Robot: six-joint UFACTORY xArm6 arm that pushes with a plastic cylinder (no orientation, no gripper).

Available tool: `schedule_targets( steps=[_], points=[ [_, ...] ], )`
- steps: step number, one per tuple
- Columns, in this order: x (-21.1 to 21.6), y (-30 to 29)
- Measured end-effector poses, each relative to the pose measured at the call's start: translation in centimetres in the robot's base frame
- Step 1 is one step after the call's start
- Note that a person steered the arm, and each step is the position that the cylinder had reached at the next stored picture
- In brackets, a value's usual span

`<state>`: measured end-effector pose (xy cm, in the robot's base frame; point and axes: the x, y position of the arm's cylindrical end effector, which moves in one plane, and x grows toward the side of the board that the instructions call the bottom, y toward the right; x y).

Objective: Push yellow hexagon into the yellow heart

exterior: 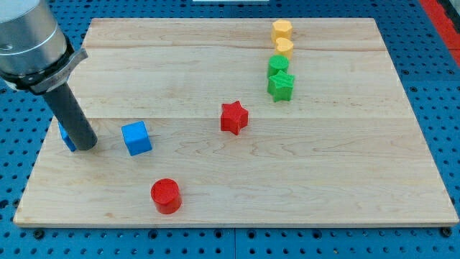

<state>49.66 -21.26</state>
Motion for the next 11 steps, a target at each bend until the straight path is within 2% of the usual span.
schedule_targets(
  steps=[1,3,4,5,6,7,8,9,10,11],
  points=[
    [-0.5,1.9],
    [-6.7,8.6],
    [-9.6,8.7],
    [-10.6,7.8],
    [-14.0,11.7],
    [-20.5,13.8],
    [-24.9,17.3],
    [-29.3,26.1],
    [-30.4,29.7],
    [-26.5,30.4]
  ],
)
